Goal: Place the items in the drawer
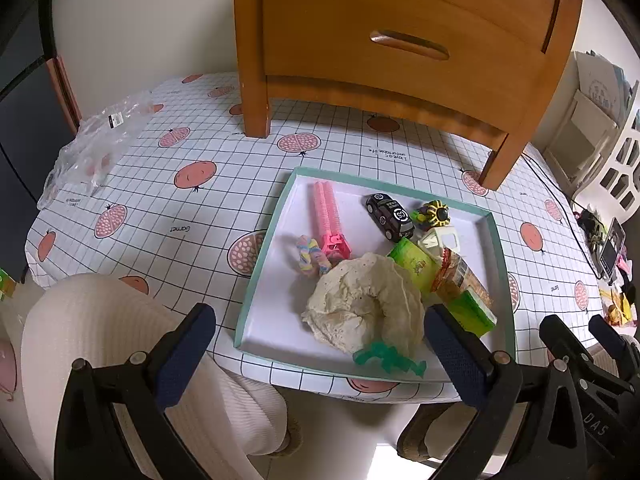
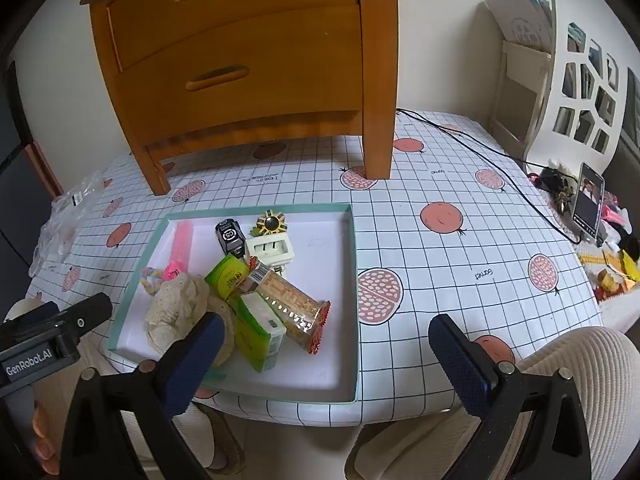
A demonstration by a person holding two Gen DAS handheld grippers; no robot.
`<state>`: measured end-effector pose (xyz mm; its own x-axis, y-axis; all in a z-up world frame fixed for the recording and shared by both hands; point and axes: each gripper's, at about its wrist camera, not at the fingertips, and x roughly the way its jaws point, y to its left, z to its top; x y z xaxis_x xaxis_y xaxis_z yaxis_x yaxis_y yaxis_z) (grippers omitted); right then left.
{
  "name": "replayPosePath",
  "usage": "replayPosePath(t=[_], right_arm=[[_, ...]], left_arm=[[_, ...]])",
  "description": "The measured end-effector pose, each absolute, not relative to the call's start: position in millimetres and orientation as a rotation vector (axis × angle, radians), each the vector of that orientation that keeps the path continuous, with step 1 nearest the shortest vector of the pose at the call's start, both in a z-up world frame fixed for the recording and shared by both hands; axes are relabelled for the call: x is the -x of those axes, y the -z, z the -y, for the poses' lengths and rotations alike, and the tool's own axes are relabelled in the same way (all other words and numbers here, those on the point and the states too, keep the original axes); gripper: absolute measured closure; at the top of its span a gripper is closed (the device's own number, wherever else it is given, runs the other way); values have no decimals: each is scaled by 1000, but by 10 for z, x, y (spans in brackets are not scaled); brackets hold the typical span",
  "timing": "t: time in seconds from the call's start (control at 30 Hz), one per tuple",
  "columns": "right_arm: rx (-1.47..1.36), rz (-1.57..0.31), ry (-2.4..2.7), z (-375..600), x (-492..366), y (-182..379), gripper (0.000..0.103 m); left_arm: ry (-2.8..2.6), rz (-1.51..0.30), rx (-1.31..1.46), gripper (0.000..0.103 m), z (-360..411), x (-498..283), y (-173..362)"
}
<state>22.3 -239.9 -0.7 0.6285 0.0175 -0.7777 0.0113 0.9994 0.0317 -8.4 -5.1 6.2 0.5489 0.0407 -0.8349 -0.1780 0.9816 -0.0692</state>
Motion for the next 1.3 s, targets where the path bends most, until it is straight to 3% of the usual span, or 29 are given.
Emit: replayPosePath(t=[1.3], right_arm=[[-28,-908,3,2417,-236,37,0]], left_arm=[[-142,-1013,171,0,8,75,21]])
